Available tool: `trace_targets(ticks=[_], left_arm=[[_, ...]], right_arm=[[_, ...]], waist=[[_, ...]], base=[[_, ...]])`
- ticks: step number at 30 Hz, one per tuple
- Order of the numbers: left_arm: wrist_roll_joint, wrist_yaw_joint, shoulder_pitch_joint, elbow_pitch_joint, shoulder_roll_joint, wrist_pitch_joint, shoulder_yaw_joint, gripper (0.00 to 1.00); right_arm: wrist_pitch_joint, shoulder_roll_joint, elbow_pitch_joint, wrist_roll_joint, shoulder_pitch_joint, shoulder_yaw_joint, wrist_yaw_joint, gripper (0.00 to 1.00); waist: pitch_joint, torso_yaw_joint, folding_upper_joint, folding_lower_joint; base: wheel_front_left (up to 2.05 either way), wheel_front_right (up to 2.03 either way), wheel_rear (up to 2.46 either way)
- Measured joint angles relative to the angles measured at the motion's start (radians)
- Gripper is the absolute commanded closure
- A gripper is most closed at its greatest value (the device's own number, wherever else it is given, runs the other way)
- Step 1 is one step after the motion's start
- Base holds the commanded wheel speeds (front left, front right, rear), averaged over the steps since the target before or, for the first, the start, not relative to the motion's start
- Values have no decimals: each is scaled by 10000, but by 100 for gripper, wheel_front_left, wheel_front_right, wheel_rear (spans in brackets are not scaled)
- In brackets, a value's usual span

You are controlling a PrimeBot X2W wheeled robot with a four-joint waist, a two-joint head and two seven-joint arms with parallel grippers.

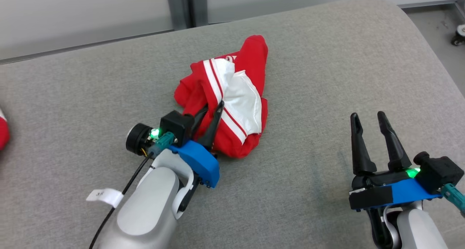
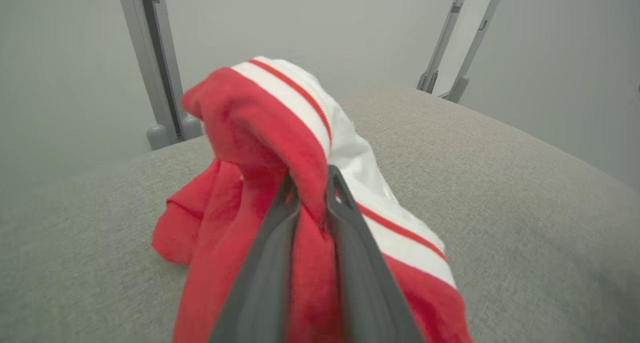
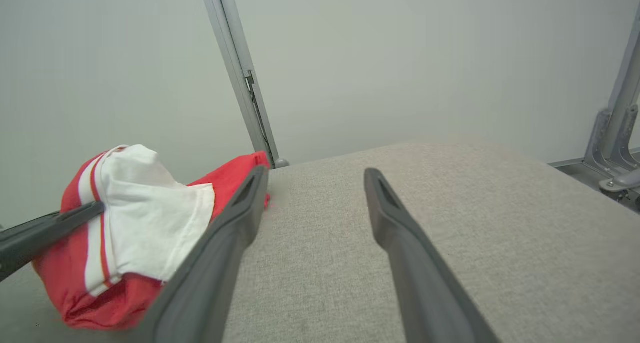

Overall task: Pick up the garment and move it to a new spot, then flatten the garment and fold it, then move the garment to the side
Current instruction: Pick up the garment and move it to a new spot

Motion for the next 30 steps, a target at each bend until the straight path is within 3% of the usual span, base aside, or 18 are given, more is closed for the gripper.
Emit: trace_targets(ticks=[5, 9, 19, 30], left_arm=[[-194, 174, 207, -90, -125, -855, 138, 0], [-157, 554, 386, -598, 61, -1243, 579, 0], [2, 1166, 1469, -2224, 704, -1327, 2127, 0], [474, 1338, 3591, -3361, 947, -1329, 3726, 0]], right_arm=[[0, 2, 79, 48, 82, 98, 0, 0], [0, -2, 146, -81, 239, 36, 0, 0], [0, 0, 268, -267, 525, 8, 0, 0], [0, 0, 424, -437, 817, -36, 0, 0]], waist=[[-285, 404, 0, 0], [-643, 953, 0, 0], [-1204, 2016, 0, -1], [-1731, 2579, 0, -1]], base=[[0, 0, 0], [0, 0, 0], [0, 0, 0], [0, 0, 0]])
